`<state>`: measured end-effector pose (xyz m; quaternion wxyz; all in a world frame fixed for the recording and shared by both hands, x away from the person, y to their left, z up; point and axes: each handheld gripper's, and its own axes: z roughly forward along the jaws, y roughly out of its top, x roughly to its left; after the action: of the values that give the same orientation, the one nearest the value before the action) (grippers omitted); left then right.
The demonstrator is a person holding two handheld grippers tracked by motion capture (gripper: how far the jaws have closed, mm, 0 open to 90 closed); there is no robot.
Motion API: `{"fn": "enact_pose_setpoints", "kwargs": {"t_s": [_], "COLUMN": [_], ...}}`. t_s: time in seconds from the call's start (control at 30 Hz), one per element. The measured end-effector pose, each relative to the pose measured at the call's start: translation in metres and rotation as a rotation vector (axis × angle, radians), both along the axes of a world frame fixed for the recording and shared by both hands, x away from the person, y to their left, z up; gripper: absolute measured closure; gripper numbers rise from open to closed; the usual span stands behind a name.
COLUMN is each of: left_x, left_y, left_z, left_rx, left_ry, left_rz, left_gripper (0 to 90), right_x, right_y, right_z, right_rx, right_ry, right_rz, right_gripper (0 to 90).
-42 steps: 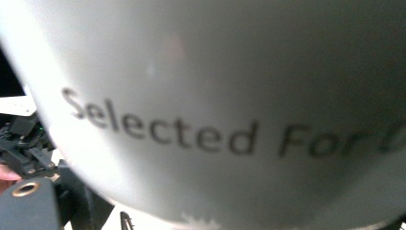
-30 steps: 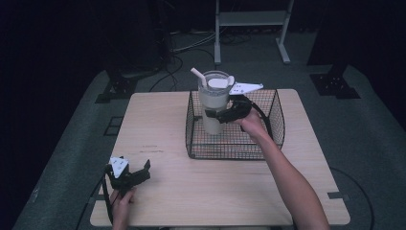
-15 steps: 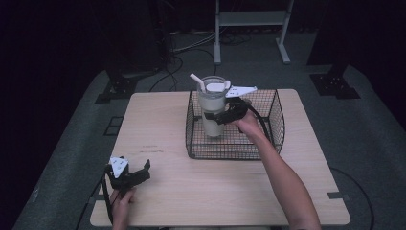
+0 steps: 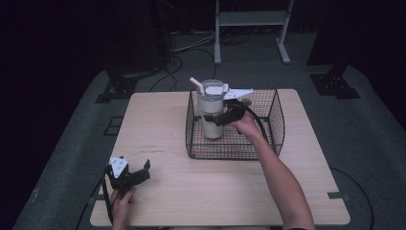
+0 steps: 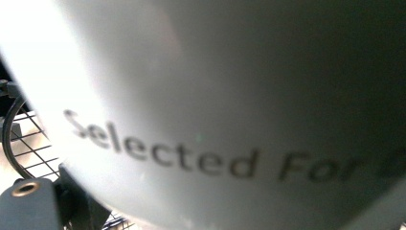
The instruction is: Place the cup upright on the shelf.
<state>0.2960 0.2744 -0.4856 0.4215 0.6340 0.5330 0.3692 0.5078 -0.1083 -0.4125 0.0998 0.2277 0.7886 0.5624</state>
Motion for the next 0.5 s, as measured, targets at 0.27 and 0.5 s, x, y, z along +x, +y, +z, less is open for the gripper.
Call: {"fn": "enact_pose_setpoints", "kwargs": {"t_s": [0.27, 0.5], "left_x": [-0.0001, -0.0002], "left_y": [-0.0001, 0.0004], "left_z": [-0.0002, -0.0001], "left_rx": [-0.004, -0.003], "left_ry": [-0.003, -0.002], "left_rz": [0.002, 0.002], "left_gripper": [0.0, 0.0], "right_x": [0.0011, 0.0033], "right_y": [0.0037, 0.0045], "right_z": [-0.0044, -0.0095], "right_rx": [-0.029, -0.049], "right_ry": [0.019, 0.024], "right_rz": [0.014, 0.014], "right_gripper": [8.2, 8.2]}}
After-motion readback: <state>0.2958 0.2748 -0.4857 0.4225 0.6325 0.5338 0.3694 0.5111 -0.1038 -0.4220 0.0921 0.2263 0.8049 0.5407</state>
